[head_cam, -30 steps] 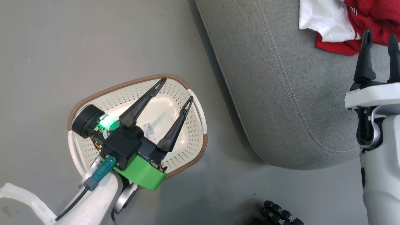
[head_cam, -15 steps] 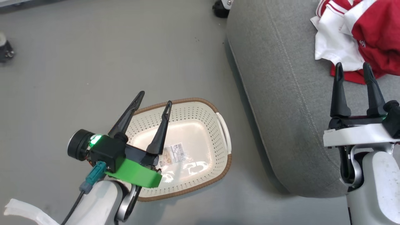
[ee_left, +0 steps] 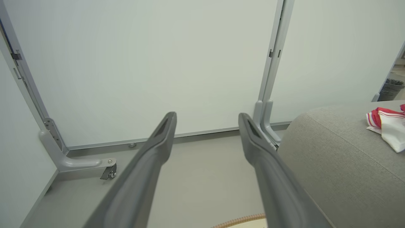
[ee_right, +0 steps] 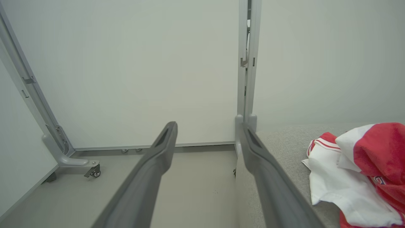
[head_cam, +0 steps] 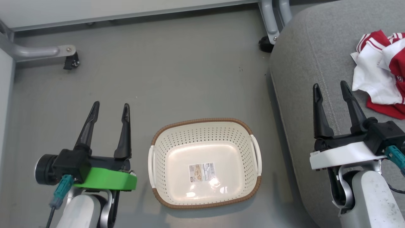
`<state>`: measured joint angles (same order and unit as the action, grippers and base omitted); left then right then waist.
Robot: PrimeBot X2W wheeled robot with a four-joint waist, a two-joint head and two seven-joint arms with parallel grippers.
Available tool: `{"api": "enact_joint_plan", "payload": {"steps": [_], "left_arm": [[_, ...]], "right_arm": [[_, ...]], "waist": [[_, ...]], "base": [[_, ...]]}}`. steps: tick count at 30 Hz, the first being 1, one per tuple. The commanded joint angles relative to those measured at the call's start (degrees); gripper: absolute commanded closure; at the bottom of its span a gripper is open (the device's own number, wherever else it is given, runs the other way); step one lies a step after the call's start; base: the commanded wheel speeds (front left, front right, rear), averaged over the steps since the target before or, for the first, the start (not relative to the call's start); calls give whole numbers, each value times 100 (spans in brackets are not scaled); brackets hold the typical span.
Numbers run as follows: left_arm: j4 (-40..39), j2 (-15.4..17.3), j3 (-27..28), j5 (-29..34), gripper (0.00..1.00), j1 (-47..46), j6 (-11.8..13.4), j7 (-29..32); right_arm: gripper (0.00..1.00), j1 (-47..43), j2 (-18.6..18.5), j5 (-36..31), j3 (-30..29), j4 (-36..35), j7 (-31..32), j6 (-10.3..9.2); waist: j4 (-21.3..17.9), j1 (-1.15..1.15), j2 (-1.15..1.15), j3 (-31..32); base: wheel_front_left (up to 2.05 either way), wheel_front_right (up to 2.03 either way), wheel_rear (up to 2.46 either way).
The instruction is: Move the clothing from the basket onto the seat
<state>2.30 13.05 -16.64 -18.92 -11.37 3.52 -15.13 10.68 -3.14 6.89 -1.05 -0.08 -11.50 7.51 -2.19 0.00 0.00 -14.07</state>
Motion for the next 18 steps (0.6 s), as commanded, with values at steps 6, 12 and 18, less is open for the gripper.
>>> {"api": "enact_joint_plan", "payload": {"steps": [6, 12, 18], "left_arm": [[36, -139, 605, 150, 0, 556, -52, 1], [67, -280, 813, 367, 0, 981, -206, 1], [134, -402, 948, 502, 0, 1309, -313, 1]], "right_arm": [[0, -406, 7, -54, 93, -156, 158, -4], [0, -769, 15, -92, 138, -294, 313, -4], [0, -1135, 17, -38, 185, -418, 475, -4]], "waist": [[392, 0, 0, 593], [390, 0, 0, 883], [353, 0, 0, 1123]], "base": [[0, 0, 0], [0, 0, 0], [0, 0, 0]]}}
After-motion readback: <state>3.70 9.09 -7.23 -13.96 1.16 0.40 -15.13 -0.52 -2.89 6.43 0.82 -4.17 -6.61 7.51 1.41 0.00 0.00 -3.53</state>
